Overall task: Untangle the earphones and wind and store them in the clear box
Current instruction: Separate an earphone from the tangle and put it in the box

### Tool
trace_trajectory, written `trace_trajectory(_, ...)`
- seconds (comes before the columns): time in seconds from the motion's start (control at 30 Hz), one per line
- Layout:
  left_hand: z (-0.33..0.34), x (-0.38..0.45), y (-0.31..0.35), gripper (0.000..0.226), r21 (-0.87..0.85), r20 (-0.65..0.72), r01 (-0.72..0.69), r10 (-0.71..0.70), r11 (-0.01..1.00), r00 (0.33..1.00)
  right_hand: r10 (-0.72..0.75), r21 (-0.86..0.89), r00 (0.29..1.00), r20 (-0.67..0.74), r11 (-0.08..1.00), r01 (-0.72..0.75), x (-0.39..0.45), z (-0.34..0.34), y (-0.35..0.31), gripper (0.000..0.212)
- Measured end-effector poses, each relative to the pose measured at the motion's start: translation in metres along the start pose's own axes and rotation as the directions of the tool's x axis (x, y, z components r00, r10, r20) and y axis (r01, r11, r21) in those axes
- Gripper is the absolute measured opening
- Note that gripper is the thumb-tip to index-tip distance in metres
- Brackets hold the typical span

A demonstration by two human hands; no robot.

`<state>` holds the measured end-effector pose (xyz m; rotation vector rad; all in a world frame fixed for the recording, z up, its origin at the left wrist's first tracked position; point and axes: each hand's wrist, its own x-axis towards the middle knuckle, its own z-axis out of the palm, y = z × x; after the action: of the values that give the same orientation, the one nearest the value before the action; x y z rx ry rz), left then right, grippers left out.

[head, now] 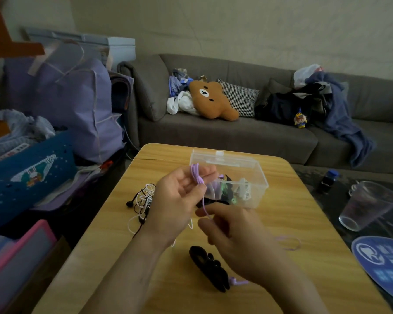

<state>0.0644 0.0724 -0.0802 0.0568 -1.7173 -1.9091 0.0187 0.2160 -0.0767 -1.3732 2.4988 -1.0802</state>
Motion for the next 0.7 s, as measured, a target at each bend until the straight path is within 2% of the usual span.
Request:
trace_trajectory(0.03,-0.002,0.000,-0.001,0.032,0.131,0.049,-0.008,0.001,0.991,0.999,-0.035,0.014,0.999,-0.011,0.999,0.035,0.000,0.000,-0.002,0.017)
trace_trajectory(0.1,-0.002,0.000,-0.002,0.030,0.247,0.153,0.024,-0.063,0.969,0.986,-0.100,0.037,0.992,-0.082,0.994,0.103,-0.002,-0.002,-0.002,0.028)
trace_trajectory(0.17,-0.002,-0.001,0.000,0.023,0.239,0.217,0.081,-0.134,0.968,0.967,-0.087,0.101,0.985,-0.151,0.990,0.103,-0.003,-0.009,-0.003,0.032)
trace_trajectory(0.27,-0.006,-0.002,0.008,0.027,0.194,0.284,0.153,-0.205,0.969,0.937,-0.029,0.228,0.978,-0.206,0.971,0.077,-0.006,-0.019,-0.003,0.023)
trace_trajectory(0.37,-0.008,-0.004,0.013,0.022,0.290,0.370,0.205,-0.307,0.935,0.877,0.001,0.242,0.960,-0.282,0.968,0.070,-0.008,-0.028,0.001,0.011)
trace_trajectory(0.5,-0.008,-0.005,0.013,0.026,0.341,0.367,0.263,-0.386,0.902,0.847,0.069,0.242,0.942,-0.330,0.970,0.014,-0.009,-0.036,0.011,0.010)
trace_trajectory(0.6,-0.010,-0.004,0.013,0.026,0.305,0.361,0.274,-0.377,0.912,0.853,0.128,0.269,0.937,-0.326,0.962,-0.037,-0.007,-0.037,0.016,0.005)
trace_trajectory(0.63,-0.010,-0.004,0.014,0.025,0.250,0.356,0.284,-0.360,0.926,0.862,0.149,0.275,0.935,-0.322,0.960,-0.059,-0.006,-0.036,0.017,0.005)
trace_trajectory(0.7,-0.008,-0.003,0.016,0.024,0.024,0.311,0.356,-0.345,0.934,0.885,0.193,0.273,0.940,-0.282,0.955,-0.114,-0.004,-0.034,0.020,0.006)
